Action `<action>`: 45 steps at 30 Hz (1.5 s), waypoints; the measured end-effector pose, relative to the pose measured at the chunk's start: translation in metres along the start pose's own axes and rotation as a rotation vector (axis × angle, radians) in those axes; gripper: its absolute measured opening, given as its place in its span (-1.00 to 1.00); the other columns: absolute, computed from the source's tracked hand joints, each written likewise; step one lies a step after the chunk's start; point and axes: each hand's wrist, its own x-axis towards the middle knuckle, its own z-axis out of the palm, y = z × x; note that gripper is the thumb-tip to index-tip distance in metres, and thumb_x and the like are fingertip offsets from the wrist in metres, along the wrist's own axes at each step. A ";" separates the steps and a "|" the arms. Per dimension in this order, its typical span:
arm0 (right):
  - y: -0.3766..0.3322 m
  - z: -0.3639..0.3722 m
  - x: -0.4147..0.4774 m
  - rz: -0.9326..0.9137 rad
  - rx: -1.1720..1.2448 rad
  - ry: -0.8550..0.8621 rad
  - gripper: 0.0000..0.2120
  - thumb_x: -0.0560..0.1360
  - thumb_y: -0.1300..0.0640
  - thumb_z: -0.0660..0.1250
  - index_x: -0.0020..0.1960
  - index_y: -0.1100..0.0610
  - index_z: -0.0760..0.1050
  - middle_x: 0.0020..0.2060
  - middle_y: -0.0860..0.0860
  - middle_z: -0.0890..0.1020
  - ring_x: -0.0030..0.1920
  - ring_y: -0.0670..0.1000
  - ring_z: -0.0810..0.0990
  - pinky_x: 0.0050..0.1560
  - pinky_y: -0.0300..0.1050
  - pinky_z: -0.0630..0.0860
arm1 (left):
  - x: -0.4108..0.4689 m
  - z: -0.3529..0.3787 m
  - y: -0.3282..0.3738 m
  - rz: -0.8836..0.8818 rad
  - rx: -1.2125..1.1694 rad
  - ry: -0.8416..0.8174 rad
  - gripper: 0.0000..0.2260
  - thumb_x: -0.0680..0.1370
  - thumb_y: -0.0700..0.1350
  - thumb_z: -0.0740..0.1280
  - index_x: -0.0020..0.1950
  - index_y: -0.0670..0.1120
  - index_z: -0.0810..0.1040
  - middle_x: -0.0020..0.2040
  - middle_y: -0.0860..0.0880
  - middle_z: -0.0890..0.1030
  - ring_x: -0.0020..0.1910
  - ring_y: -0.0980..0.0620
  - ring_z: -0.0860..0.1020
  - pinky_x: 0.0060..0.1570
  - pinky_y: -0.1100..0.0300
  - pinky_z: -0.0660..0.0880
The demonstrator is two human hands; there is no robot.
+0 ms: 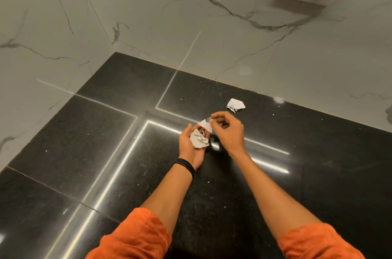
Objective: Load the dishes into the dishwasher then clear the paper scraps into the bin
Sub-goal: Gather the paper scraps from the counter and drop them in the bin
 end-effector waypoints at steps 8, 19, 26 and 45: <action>-0.003 -0.004 0.000 -0.016 -0.032 -0.006 -0.95 0.46 0.10 0.51 -0.10 0.04 0.66 -0.21 -0.12 0.68 -0.20 -0.13 0.59 -0.14 -0.25 0.53 | -0.006 0.000 -0.002 -0.021 -0.019 -0.021 -0.68 0.68 -0.01 0.16 0.17 -0.25 0.54 0.17 -0.27 0.60 0.19 -0.19 0.57 0.31 0.00 0.47; 0.044 -0.064 0.095 -0.075 -0.857 -0.145 -0.79 0.53 0.34 0.29 0.12 0.25 0.63 0.04 0.21 0.66 0.08 0.26 0.54 0.08 0.14 0.51 | 0.010 -0.002 0.002 -0.037 -0.033 0.031 -0.61 0.68 -0.03 0.21 0.35 -0.31 0.49 0.22 -0.28 0.60 0.35 -0.22 0.53 0.35 0.01 0.47; 0.025 -0.060 0.066 -0.087 -0.510 0.110 -0.78 0.61 0.14 0.31 0.20 0.12 0.65 0.02 0.04 0.69 0.05 0.05 0.61 0.11 -0.04 0.50 | 0.009 0.000 0.000 -0.032 -0.016 0.013 -0.62 0.67 -0.03 0.22 0.32 -0.30 0.51 0.27 -0.28 0.58 0.33 -0.21 0.54 0.31 0.03 0.50; 0.009 -0.027 -0.014 -0.219 -0.360 -0.074 -0.83 0.55 0.16 0.36 0.08 0.00 0.67 -0.04 -0.13 0.65 -0.03 -0.14 0.55 0.04 -0.23 0.49 | -0.012 0.004 -0.005 -0.031 -0.071 -0.025 -0.65 0.65 0.05 0.24 0.13 -0.23 0.58 -0.01 -0.22 0.67 0.04 -0.13 0.64 0.13 0.04 0.57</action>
